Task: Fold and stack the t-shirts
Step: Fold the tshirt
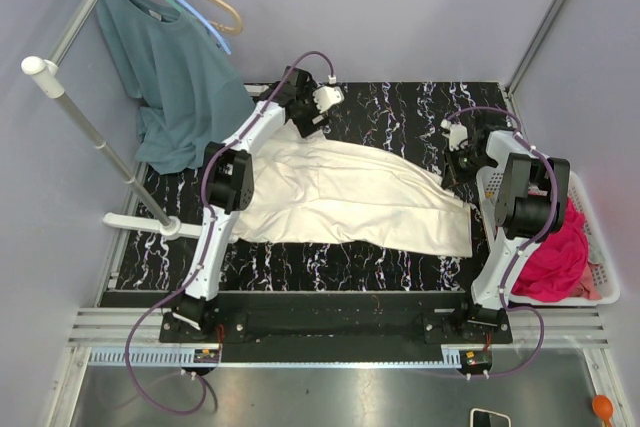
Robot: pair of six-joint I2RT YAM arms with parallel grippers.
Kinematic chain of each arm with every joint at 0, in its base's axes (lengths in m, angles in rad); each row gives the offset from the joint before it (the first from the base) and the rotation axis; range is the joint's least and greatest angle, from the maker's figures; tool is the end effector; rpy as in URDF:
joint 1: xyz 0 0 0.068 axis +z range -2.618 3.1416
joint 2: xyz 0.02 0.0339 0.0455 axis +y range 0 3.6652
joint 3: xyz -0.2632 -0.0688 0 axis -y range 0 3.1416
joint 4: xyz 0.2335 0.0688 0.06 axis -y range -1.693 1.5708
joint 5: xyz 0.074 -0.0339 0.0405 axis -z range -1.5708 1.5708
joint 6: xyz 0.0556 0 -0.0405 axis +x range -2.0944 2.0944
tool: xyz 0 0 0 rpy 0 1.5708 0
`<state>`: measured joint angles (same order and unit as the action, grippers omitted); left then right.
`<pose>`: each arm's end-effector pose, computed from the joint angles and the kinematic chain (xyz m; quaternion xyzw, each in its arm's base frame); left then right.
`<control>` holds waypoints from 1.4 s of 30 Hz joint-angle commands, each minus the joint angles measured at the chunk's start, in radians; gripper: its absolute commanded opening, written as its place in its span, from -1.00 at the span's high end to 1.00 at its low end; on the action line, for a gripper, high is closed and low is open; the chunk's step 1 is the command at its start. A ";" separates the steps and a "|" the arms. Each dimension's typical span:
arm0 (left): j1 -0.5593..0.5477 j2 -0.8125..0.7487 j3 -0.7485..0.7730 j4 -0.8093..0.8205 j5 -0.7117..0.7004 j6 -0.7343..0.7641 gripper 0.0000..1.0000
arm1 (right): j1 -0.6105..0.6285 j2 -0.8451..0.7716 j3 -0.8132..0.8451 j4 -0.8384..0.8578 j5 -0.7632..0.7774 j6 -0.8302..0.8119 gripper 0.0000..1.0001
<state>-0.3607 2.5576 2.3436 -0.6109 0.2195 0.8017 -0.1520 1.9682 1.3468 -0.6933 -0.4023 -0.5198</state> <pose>0.5267 -0.2116 0.1735 0.5416 0.7518 -0.0203 0.3757 0.3773 -0.0358 0.1480 -0.2028 0.9508 0.1458 0.1834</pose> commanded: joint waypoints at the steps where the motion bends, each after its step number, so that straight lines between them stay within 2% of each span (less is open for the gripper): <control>1: 0.000 0.019 0.052 0.022 0.063 -0.022 -0.67 | 0.009 -0.048 -0.012 -0.009 0.016 -0.020 1.00; 5: 0.002 0.033 0.052 0.013 0.070 -0.009 -0.38 | 0.009 -0.051 -0.015 -0.008 0.019 -0.023 1.00; 11: 0.000 0.053 0.057 -0.010 0.077 0.007 -0.17 | 0.009 -0.061 -0.025 -0.008 0.020 -0.026 1.00; 13: 0.000 0.053 0.059 -0.018 0.084 0.017 -0.02 | 0.009 -0.063 -0.031 -0.006 0.020 -0.026 1.00; 14: -0.001 0.053 0.059 -0.021 0.086 0.022 0.10 | 0.009 -0.063 -0.032 -0.006 0.020 -0.025 1.00; 16: -0.001 0.053 0.054 -0.029 0.078 0.036 0.79 | 0.009 -0.063 -0.037 -0.006 0.019 -0.023 1.00; 17: -0.003 0.052 0.051 -0.027 0.072 0.037 1.00 | 0.009 -0.063 -0.038 -0.006 0.017 -0.023 1.00; 21: -0.001 0.033 0.036 -0.012 0.064 0.030 1.00 | 0.009 -0.068 -0.038 -0.003 0.020 -0.022 1.00; 28: -0.006 -0.089 -0.032 0.068 0.014 -0.013 1.00 | 0.009 -0.081 -0.018 -0.006 0.031 -0.014 1.00; 42: -0.018 -0.296 -0.193 0.083 -0.091 -0.015 1.00 | 0.009 -0.111 0.083 -0.058 0.049 -0.014 1.00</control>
<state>-0.3813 2.3692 2.1887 -0.5800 0.1936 0.8024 -0.1486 1.9255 1.3533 -0.7216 -0.3824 -0.5266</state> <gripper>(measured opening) 0.005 0.017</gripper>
